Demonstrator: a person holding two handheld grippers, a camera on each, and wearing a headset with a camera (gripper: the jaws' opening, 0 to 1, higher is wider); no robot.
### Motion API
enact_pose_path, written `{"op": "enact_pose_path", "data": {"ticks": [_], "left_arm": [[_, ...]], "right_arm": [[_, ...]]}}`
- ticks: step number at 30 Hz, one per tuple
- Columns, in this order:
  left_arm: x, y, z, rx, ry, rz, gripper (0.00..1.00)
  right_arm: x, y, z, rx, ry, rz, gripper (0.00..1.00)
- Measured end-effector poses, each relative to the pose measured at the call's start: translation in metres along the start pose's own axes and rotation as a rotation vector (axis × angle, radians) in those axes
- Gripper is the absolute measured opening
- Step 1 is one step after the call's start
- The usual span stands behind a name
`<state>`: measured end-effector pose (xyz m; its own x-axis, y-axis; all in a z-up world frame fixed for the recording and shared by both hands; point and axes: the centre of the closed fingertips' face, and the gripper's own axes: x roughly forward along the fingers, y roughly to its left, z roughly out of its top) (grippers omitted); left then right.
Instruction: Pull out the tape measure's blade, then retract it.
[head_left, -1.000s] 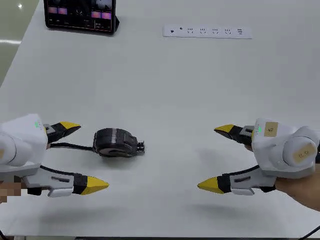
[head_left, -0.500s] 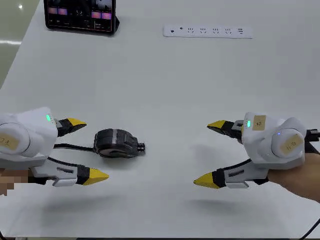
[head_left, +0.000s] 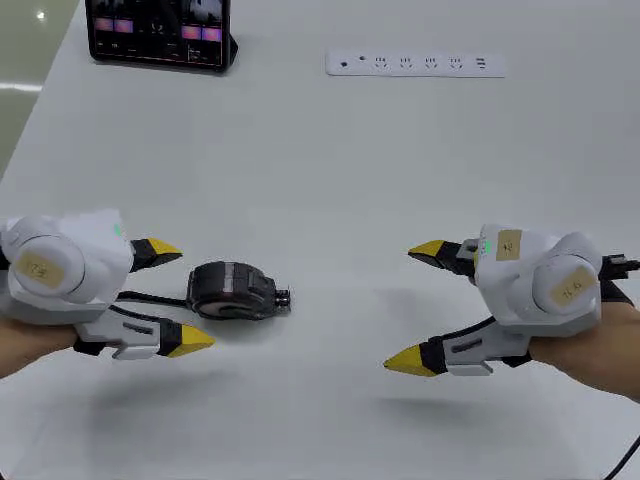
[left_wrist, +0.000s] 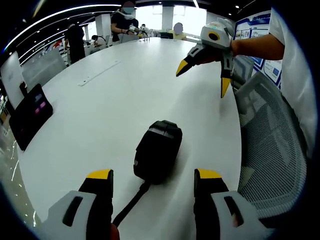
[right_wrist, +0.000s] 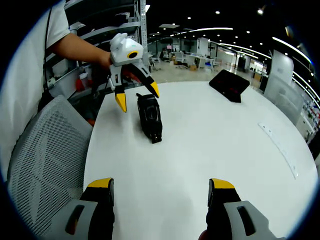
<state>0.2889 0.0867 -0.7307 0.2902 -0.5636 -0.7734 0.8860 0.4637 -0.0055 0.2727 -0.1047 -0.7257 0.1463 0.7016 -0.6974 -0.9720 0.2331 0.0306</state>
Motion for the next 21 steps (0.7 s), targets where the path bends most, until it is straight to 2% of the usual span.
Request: {"op": "enact_pose_path", "data": {"ticks": [5, 15, 21], "left_arm": [[0.004, 0.004, 0.001, 0.023, 0.013, 0.000, 0.56], [0.014, 0.003, 0.001, 0.083, 0.046, -0.027, 0.42], [0.016, 0.003, 0.002, 0.103, 0.049, -0.042, 0.36]], "right_arm": [[0.002, 0.000, 0.000, 0.000, 0.000, 0.004, 0.75], [0.006, -0.001, 0.001, 0.003, -0.003, 0.007, 0.75], [0.008, 0.000, 0.000, 0.004, 0.000, 0.013, 0.75]]}}
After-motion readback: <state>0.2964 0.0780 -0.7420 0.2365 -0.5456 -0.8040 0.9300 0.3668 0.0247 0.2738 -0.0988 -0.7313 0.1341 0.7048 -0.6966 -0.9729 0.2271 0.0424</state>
